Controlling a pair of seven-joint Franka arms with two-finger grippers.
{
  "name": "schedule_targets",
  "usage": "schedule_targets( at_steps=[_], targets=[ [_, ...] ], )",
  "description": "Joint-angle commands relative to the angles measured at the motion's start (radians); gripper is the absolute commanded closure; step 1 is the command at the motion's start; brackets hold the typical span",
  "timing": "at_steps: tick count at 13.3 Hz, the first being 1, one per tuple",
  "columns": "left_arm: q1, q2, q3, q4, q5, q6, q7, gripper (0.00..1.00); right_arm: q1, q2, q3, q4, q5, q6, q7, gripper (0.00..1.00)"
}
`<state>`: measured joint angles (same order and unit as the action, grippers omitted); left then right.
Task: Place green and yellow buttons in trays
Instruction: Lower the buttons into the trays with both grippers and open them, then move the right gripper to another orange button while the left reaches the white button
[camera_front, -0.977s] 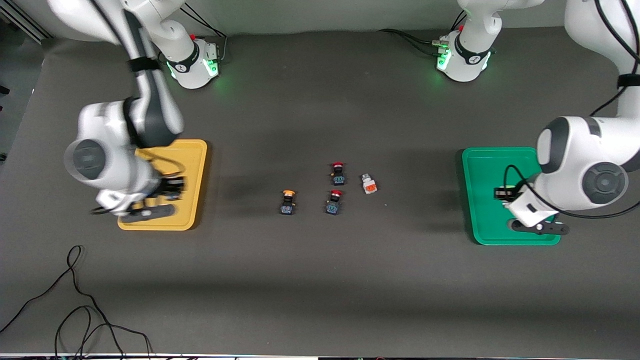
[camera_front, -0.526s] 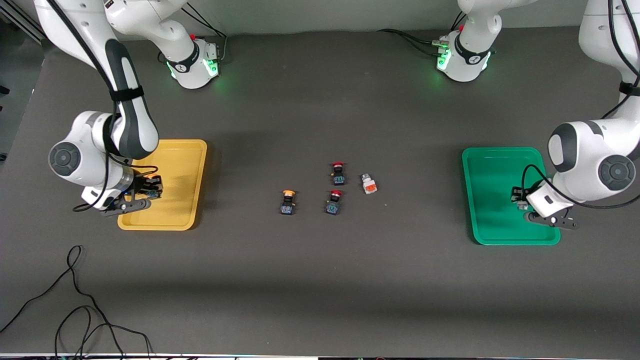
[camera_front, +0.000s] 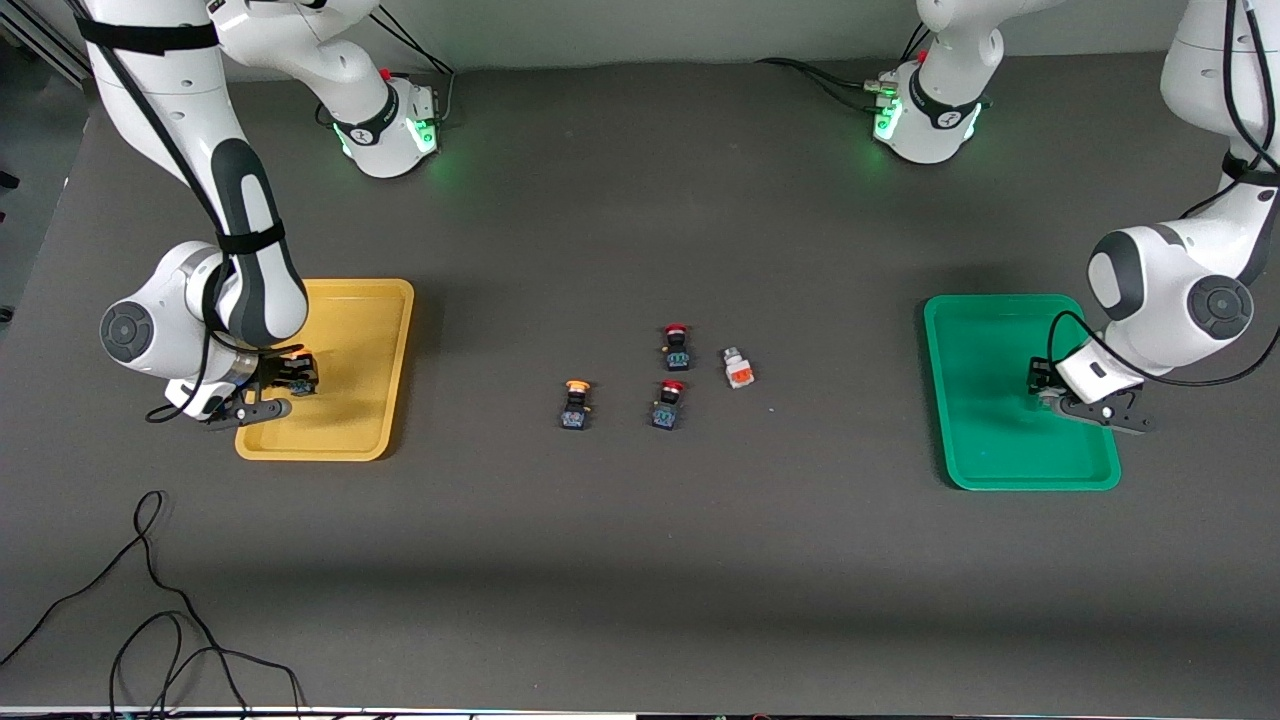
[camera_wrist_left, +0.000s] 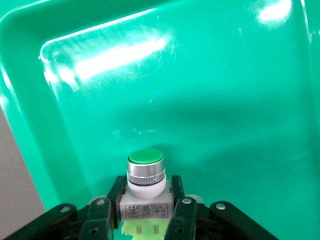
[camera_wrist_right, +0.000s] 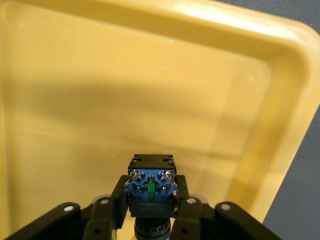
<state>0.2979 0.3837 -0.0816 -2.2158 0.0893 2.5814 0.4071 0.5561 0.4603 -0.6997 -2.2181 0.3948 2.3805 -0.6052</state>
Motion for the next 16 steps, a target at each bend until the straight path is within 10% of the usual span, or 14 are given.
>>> schedule_targets(
  at_steps=[1,9,16],
  targets=[
    [0.006,-0.012,-0.009,-0.012,0.007,0.01,0.016,0.0,0.002,0.002,0.0,0.027,0.033,-0.021,-0.016,0.0],
    [-0.196,-0.17,-0.055,0.074,-0.01,-0.309,-0.282,0.0,0.08,-0.074,-0.027,0.409,-0.111,-0.515,0.267,0.0],
    [-0.601,-0.056,-0.078,0.275,-0.102,-0.403,-0.916,0.0,0.408,-0.008,-0.021,0.508,-0.035,-0.5,0.853,0.0]
  ],
)
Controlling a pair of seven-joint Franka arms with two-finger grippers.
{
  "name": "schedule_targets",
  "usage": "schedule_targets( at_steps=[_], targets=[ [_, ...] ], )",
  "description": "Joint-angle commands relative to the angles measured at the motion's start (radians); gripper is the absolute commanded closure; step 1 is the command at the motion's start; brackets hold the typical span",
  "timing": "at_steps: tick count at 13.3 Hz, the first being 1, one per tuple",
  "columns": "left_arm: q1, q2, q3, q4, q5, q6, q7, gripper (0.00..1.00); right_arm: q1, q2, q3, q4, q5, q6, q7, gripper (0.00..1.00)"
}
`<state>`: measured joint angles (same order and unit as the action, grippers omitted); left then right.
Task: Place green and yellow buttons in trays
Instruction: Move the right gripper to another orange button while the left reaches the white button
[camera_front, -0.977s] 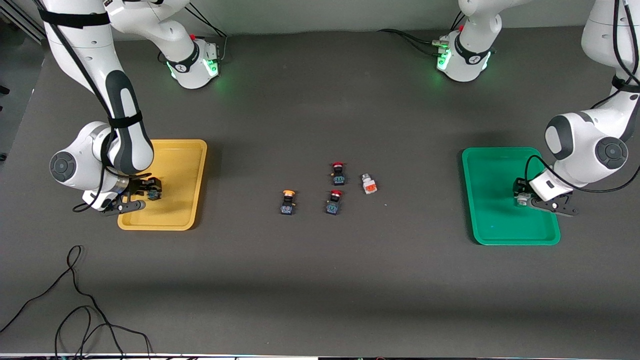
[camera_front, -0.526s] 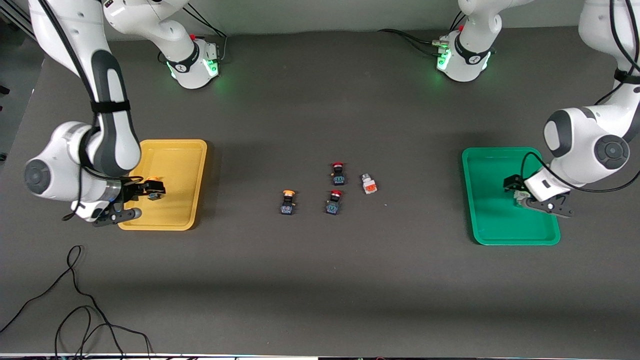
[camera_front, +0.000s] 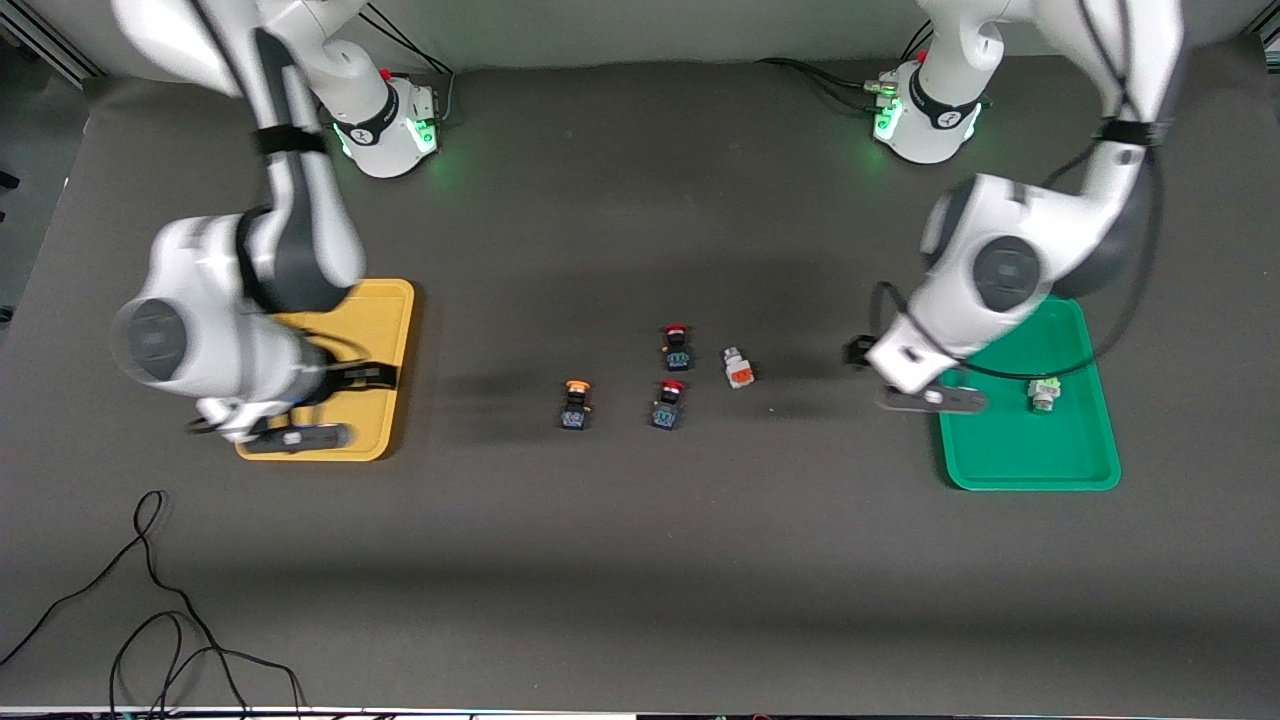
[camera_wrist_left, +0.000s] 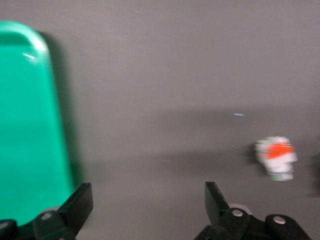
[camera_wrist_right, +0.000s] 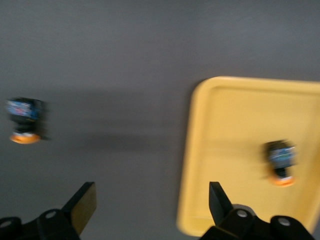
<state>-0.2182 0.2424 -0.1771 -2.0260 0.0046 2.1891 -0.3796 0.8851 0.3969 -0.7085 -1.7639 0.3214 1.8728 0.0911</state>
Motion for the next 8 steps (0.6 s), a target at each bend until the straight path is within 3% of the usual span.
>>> schedule_targets(
  at_steps=[1,3,6,8],
  targets=[
    [-0.13,0.134,0.018,0.131,-0.017,-0.011,-0.197,0.0,0.122,0.089,-0.012,0.079,0.076,0.02,0.241,0.0],
    [-0.196,0.237,0.018,0.199,-0.015,0.012,-0.29,0.0,0.182,0.17,-0.011,0.16,0.131,0.034,0.373,0.0],
    [-0.251,0.32,0.019,0.198,-0.011,0.127,-0.384,0.0,0.184,0.278,0.04,0.288,0.182,0.045,0.516,0.0],
    [-0.27,0.356,0.019,0.196,-0.002,0.172,-0.409,0.0,0.184,0.328,0.052,0.278,0.185,0.156,0.532,0.0]
  ],
)
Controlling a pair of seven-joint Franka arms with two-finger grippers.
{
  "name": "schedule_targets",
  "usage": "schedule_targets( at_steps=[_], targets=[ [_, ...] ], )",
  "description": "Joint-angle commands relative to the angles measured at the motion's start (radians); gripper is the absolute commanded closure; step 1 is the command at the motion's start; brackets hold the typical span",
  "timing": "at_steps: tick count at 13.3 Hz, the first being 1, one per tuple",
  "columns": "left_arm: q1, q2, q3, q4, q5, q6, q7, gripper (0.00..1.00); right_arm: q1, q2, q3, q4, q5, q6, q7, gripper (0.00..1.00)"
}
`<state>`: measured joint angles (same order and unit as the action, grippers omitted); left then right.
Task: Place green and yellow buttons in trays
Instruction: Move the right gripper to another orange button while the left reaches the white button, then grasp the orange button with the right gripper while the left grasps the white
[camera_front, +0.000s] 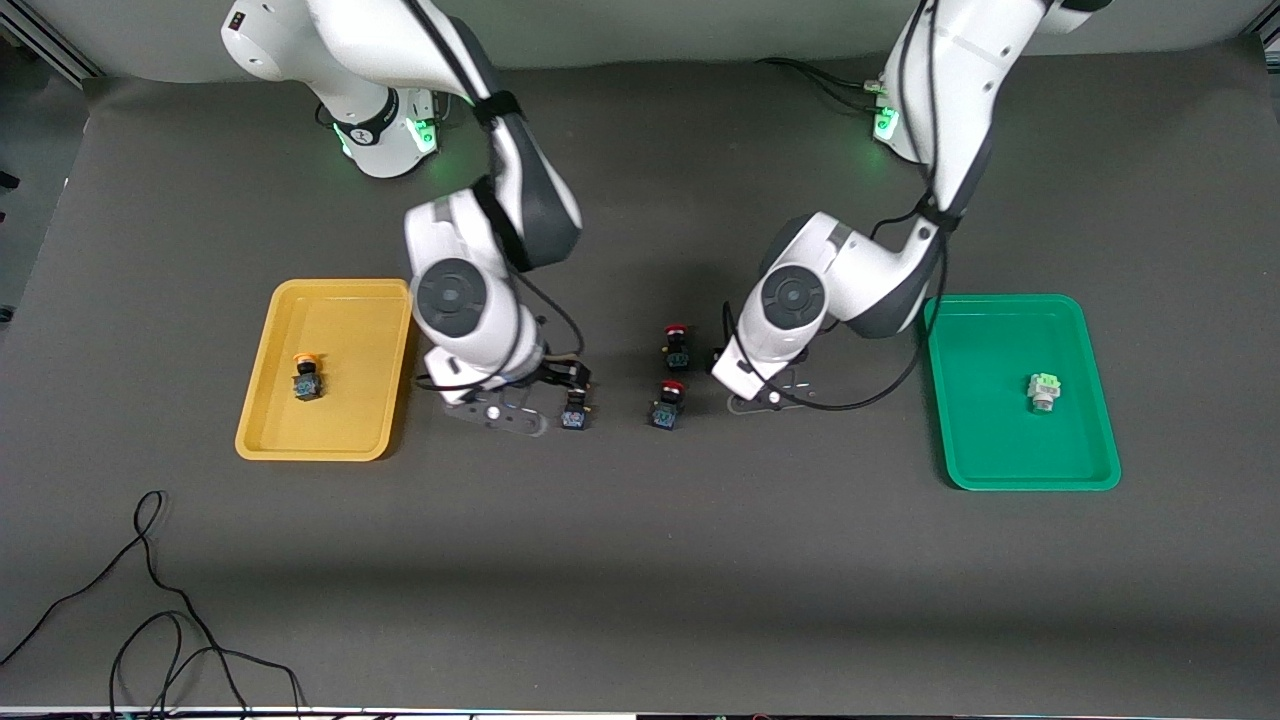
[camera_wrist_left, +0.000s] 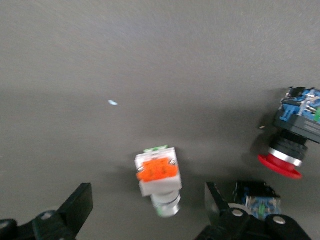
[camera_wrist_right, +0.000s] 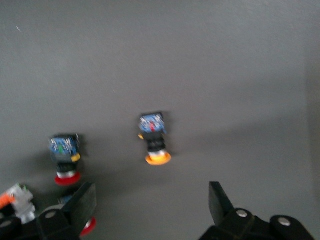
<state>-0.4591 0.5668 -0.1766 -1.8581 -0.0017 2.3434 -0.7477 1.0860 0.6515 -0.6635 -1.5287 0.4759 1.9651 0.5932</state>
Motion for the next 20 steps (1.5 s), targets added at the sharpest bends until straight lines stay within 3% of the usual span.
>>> schedule_targets(
  at_steps=[1,2,3,4,5,6,8,10,11,12,13,15,18,20],
  targets=[
    [-0.039,0.045,0.019,0.028,0.006,0.023,-0.042,0.0,-0.017,0.098,0.028,0.026,0.032,0.119,0.042,0.0],
    [-0.044,0.054,0.019,0.028,0.011,0.03,-0.044,0.0,-0.017,0.126,0.041,0.013,0.036,0.177,0.048,0.0],
    [-0.044,0.058,0.02,0.027,0.012,0.031,-0.042,0.08,-0.017,0.151,0.044,-0.002,0.039,0.234,0.048,0.0],
    [-0.042,0.058,0.019,0.025,0.026,0.034,-0.041,0.51,-0.015,0.166,0.062,-0.033,0.062,0.297,0.039,0.0],
    [-0.041,0.058,0.019,0.025,0.034,0.033,-0.042,0.86,-0.018,0.166,0.083,-0.071,0.073,0.351,0.028,0.0],
    [-0.038,0.054,0.02,0.027,0.034,0.022,-0.042,1.0,-0.017,0.165,0.088,-0.097,0.073,0.388,0.019,0.0],
    [-0.03,0.027,0.028,0.031,0.032,-0.002,-0.045,1.0,-0.017,0.166,0.11,-0.111,0.073,0.406,0.017,0.0],
    [-0.006,-0.025,0.031,0.071,0.038,-0.161,-0.016,1.0,-0.017,0.166,0.116,-0.134,0.073,0.423,0.005,0.01],
    [0.017,-0.05,0.031,0.109,0.039,-0.27,0.023,1.0,-0.018,0.165,0.116,-0.142,0.075,0.423,-0.016,0.12],
    [0.046,-0.08,0.031,0.141,0.039,-0.376,0.09,1.0,-0.02,0.163,0.116,-0.146,0.078,0.423,-0.023,0.35],
    [0.084,-0.111,0.029,0.166,0.037,-0.454,0.159,1.0,-0.018,0.162,0.116,-0.148,0.078,0.422,-0.024,0.49],
    [0.193,-0.169,0.029,0.185,0.037,-0.57,0.348,1.0,-0.017,0.157,0.116,-0.148,0.078,0.417,-0.026,0.65],
    [0.364,-0.202,0.031,0.183,0.04,-0.647,0.667,1.0,-0.018,0.126,0.114,-0.143,0.078,0.385,-0.049,0.66],
    [0.454,-0.196,0.031,0.172,0.069,-0.638,0.81,1.0,-0.029,0.064,0.102,-0.125,0.067,0.27,-0.058,0.66]
  ],
)
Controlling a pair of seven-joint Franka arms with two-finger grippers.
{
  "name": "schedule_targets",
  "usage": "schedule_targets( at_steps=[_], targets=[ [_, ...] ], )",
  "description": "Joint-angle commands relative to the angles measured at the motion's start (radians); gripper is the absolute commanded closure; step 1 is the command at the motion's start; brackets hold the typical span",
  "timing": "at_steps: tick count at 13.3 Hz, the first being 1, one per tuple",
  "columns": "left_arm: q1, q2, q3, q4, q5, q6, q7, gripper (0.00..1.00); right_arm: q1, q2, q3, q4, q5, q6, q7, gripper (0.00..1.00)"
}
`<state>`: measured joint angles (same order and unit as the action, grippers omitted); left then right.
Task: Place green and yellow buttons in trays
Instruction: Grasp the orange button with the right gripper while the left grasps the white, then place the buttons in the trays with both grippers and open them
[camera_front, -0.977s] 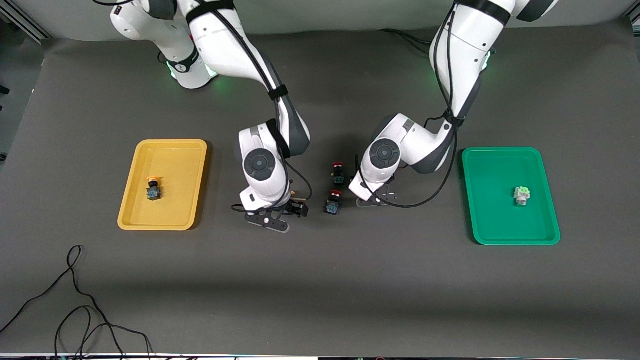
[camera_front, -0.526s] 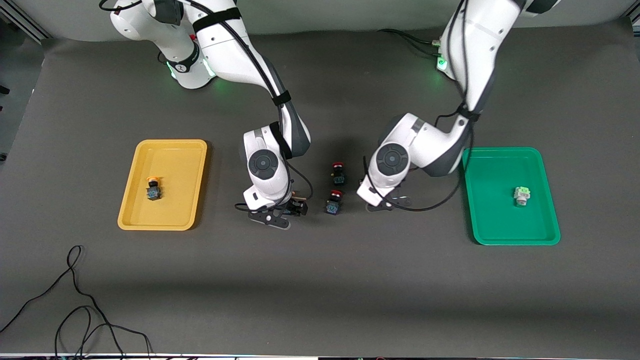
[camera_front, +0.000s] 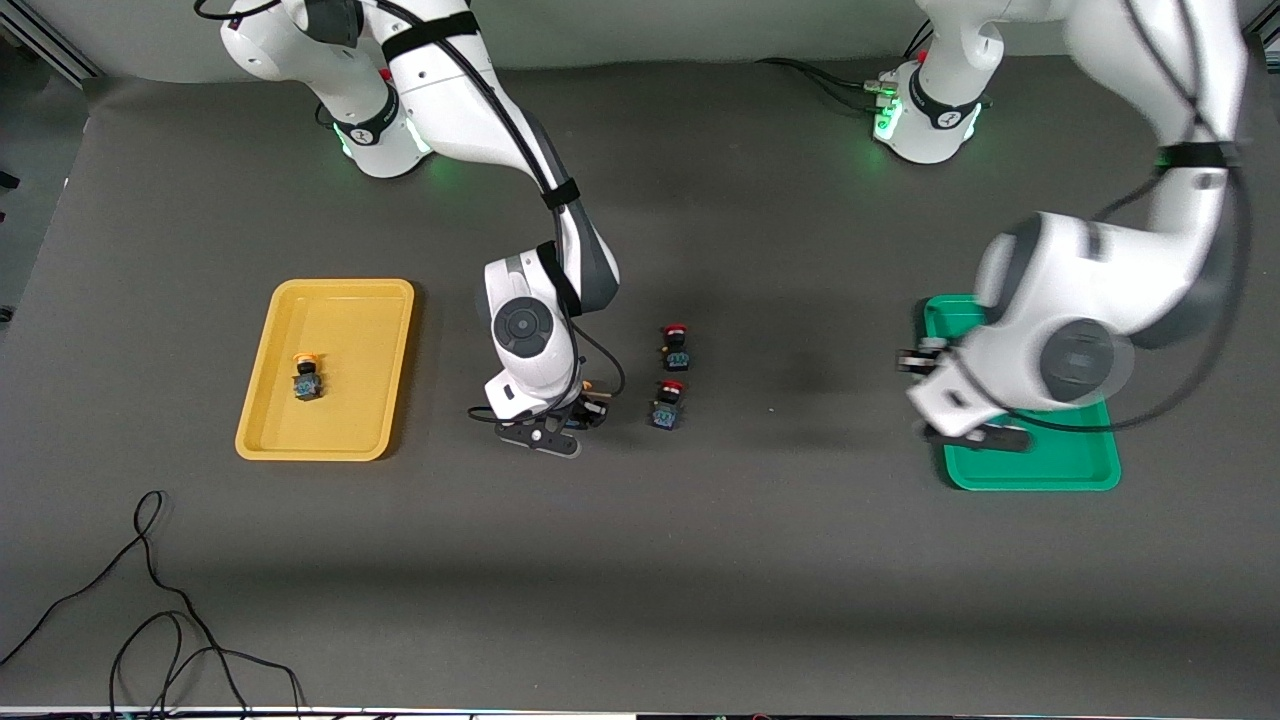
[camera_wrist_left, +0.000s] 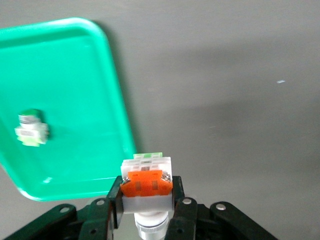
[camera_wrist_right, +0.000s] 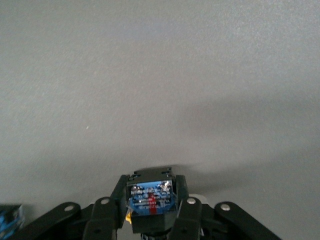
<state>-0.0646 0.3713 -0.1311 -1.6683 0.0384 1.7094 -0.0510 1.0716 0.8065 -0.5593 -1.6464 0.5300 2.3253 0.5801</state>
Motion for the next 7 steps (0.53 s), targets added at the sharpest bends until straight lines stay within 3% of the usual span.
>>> schedule_targets(
  at_steps=[1,5,7],
  targets=[
    [0.099,0.0,-0.015,-0.037,0.038,0.016,0.178,1.0,-0.022,-0.128,-0.007,0.0,0.008,-0.146,-0.048,0.66],
    [0.169,-0.002,-0.015,-0.152,0.043,0.163,0.253,1.0,-0.021,-0.271,-0.12,0.007,-0.002,-0.409,-0.197,0.66],
    [0.196,-0.005,-0.015,-0.226,0.043,0.257,0.28,1.0,-0.01,-0.314,-0.226,-0.028,-0.097,-0.486,-0.396,0.66]
  ],
)
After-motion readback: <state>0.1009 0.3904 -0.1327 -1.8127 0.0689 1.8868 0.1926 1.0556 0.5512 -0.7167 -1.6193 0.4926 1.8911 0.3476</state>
